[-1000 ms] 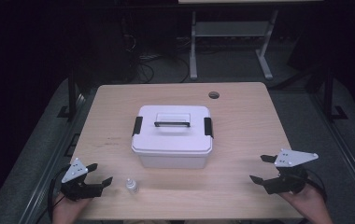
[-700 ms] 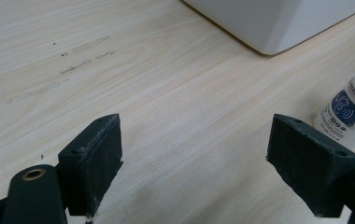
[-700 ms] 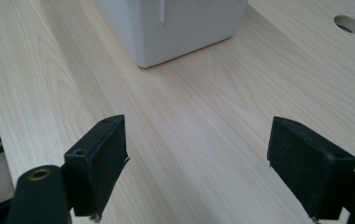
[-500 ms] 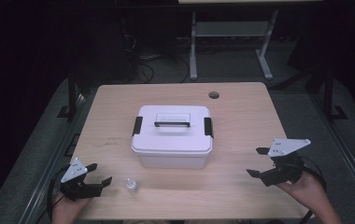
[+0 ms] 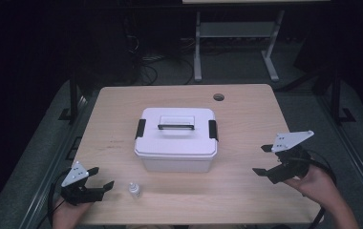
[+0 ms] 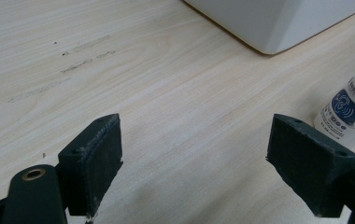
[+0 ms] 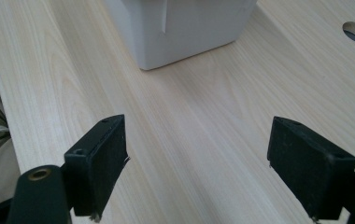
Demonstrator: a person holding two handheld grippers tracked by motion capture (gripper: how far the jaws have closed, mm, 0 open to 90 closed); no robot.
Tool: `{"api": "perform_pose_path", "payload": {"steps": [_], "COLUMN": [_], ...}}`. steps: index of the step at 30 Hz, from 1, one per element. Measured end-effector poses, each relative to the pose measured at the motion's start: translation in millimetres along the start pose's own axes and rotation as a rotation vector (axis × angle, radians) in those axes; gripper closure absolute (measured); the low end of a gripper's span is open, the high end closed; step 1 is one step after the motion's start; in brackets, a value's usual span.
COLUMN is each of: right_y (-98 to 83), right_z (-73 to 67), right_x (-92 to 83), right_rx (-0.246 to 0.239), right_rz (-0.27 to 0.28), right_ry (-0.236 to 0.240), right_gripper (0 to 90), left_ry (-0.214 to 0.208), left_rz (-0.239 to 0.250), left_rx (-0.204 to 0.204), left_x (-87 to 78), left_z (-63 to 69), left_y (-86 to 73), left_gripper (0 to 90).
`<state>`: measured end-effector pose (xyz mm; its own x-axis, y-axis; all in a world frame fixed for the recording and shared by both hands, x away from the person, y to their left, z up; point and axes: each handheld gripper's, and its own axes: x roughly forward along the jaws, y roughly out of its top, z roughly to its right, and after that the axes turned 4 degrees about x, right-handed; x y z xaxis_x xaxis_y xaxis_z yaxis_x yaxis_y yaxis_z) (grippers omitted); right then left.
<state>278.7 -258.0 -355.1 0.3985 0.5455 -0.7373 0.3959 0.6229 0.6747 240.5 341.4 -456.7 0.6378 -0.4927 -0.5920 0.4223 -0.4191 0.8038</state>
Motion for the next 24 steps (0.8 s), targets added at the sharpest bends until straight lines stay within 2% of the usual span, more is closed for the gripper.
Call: {"api": "perform_pose_path", "payload": {"steps": [10,24], "right_y": [15.0,32.9], "right_z": [2.6,5.5], "right_x": [-3.5,-8.7], "right_rx": [-0.040,-0.056], "right_rz": [-0.032,-0.047], "right_ry": [0.007,0.019], "right_gripper": [19.3,19.3], "left_ry": [0.002,0.008], "left_rz": [0.001,0.006], "left_rx": [-0.005,-0.009], "left_x": [-1.0,-2.3], "left_z": [-1.5,-2.7], "left_y": [-0.5,-1.1], "left_gripper": [17.7,17.7]}}
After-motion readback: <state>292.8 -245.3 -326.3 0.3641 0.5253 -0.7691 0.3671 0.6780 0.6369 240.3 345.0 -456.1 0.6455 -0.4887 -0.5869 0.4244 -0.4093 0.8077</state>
